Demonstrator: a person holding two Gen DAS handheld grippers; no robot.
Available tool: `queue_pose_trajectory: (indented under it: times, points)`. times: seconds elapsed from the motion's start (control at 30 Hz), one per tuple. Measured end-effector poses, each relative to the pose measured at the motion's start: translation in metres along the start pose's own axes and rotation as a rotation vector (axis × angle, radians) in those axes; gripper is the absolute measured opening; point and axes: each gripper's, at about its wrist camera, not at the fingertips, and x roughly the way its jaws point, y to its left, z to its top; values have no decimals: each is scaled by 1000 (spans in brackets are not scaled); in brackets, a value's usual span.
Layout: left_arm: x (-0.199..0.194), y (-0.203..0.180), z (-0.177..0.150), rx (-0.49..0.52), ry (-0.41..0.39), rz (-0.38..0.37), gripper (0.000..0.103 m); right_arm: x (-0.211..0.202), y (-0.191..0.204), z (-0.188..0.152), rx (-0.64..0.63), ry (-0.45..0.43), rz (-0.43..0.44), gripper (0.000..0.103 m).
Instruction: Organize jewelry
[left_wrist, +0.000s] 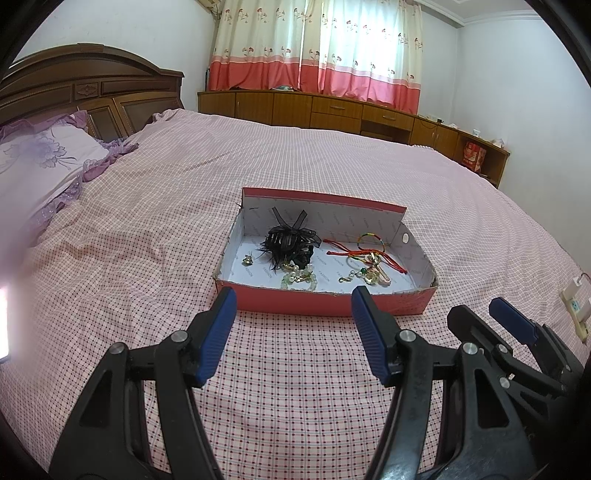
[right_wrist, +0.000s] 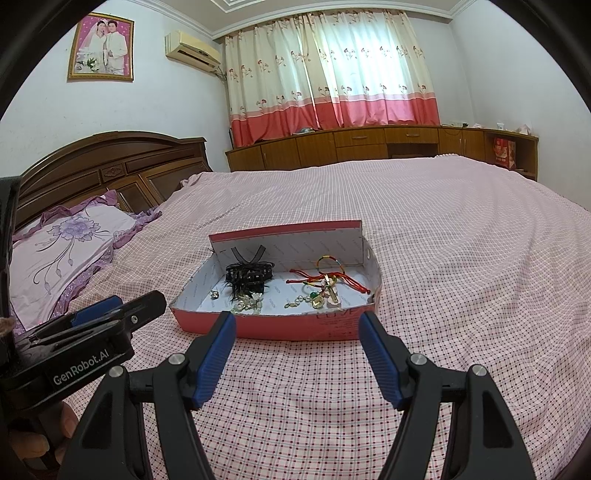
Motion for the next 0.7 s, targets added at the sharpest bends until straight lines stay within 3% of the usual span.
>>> queue_pose_trajectory:
  times: [0.7]
  points:
    - [1, -2, 1, 2, 2, -1, 56, 0, 0, 0, 0, -1, -1, 71]
